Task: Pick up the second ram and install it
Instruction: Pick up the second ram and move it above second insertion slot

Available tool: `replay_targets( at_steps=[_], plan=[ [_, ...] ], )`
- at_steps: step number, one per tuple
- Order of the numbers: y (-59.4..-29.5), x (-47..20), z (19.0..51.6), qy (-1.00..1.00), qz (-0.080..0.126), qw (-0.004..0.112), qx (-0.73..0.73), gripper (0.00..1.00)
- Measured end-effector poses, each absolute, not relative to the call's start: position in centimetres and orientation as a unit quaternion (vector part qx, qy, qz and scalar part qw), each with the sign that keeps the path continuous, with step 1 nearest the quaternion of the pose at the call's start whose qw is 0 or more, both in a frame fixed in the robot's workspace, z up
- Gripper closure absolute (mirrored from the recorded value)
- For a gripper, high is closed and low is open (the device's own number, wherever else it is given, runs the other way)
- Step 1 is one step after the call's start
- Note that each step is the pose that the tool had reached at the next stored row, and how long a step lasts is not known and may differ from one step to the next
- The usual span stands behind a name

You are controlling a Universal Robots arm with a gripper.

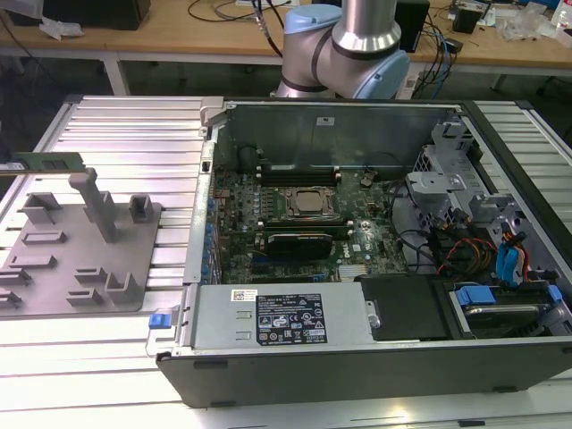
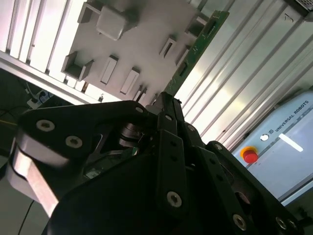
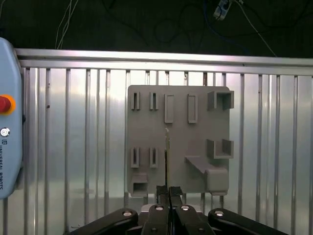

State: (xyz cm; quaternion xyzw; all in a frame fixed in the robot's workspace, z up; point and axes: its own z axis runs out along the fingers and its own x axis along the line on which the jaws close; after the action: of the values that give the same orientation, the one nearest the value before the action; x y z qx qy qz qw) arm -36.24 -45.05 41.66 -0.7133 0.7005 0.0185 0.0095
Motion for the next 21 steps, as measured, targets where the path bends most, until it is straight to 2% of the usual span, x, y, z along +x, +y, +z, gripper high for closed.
replay_targets(
  at_steps=[21],
  plan=[
    [-45.0, -28.7, 41.6, 0.701, 0.018, 0.009, -0.713, 0.91]
  ],
)
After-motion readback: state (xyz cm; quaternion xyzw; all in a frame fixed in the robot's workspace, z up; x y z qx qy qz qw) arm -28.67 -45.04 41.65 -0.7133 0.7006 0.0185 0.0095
